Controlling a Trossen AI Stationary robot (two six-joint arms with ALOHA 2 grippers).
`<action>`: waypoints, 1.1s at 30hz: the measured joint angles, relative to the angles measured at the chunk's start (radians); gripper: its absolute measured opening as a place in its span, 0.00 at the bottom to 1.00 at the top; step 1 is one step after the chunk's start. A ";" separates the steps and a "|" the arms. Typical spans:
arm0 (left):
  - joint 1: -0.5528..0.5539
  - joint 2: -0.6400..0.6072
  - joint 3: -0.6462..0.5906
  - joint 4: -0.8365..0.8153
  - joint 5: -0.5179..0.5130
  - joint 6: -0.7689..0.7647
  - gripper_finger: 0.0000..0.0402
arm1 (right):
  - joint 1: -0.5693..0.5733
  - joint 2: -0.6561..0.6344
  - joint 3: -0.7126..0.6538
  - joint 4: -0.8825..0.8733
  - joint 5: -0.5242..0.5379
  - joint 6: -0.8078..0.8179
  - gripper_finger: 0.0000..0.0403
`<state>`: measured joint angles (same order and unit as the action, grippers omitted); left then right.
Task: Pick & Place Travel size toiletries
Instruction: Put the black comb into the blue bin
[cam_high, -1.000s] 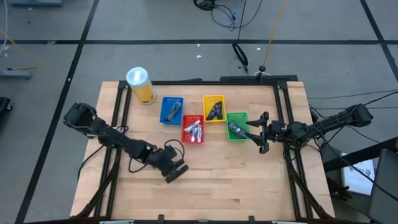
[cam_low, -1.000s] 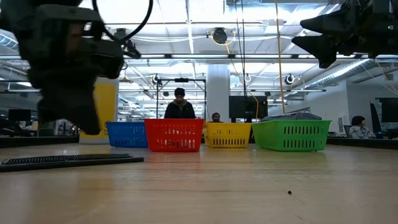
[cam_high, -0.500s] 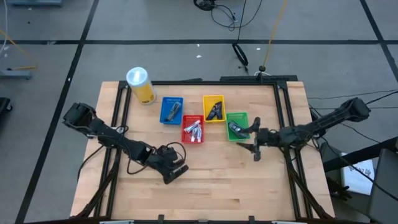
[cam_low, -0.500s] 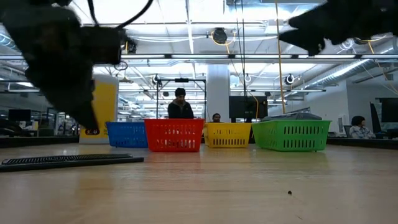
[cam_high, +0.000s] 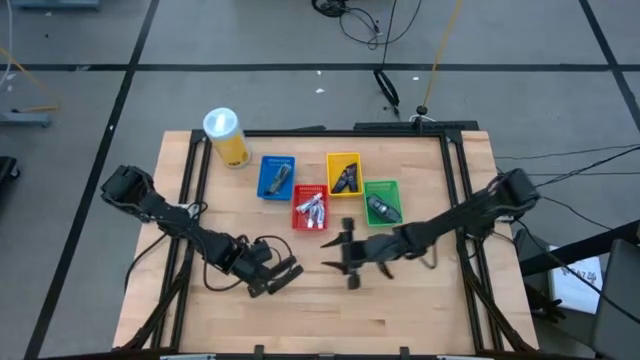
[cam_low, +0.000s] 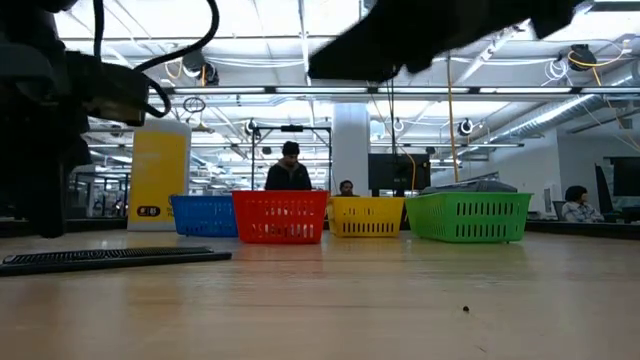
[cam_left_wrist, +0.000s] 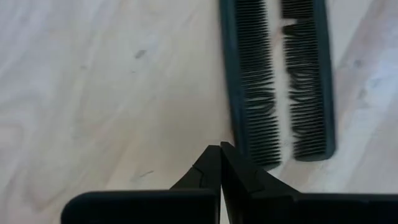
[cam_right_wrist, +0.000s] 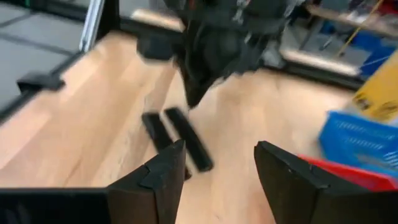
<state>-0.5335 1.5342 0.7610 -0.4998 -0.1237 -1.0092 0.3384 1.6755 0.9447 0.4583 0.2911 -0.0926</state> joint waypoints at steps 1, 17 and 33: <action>0.000 0.006 0.001 0.008 0.007 0.000 0.00 | -0.006 0.043 0.024 -0.005 -0.016 0.004 0.45; 0.088 0.204 0.002 0.374 0.073 0.267 0.00 | -0.045 0.357 0.216 -0.034 -0.164 0.049 0.48; 0.132 0.207 0.001 0.458 0.051 0.333 0.00 | -0.008 0.261 0.217 -0.250 -0.155 0.131 0.61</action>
<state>-0.4011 1.7416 0.7616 -0.0415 -0.0724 -0.6759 0.3308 1.9363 1.1612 0.2085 0.1359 0.0388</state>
